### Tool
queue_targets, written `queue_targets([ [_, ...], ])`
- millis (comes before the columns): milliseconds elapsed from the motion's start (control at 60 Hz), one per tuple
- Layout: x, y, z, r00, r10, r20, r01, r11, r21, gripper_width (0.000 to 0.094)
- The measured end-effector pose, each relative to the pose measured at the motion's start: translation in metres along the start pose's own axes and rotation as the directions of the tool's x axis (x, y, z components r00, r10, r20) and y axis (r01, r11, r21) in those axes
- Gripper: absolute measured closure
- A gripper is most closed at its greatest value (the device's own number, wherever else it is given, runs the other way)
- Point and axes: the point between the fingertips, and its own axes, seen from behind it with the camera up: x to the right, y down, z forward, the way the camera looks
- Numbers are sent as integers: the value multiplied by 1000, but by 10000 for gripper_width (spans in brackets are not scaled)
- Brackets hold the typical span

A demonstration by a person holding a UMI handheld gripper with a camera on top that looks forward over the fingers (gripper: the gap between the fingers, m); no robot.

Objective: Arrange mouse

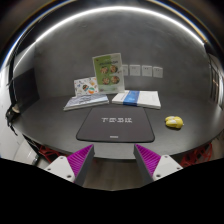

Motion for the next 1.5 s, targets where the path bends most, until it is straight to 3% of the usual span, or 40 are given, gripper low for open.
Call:
queue_targets([
  [283,101,4,16,991,-8,-135,3,999,-38,107],
  [533,250,-14,59,977,-25,-213,23,1000,-9,110],
  [700,305,-12,98,985,-43,-169,31,997,-70,102],
  [900,322,-34,148,994,-63,-89,59,997,-47,109],
  [1033,322,-52,170,998,-24,-56,19,997,-80,136],
  [1050,322,-53,172,999,-9,-52,5,996,-84,94],
  [1150,333,-59,179,996,10,-90,-17,996,-82,411],
  [1333,335,-60,179,993,50,-105,-59,995,-82,536],
  [1450,341,-59,171,980,81,-179,-95,993,-73,552],
  [1500,341,-73,160,971,111,-213,-119,992,-29,562],
])
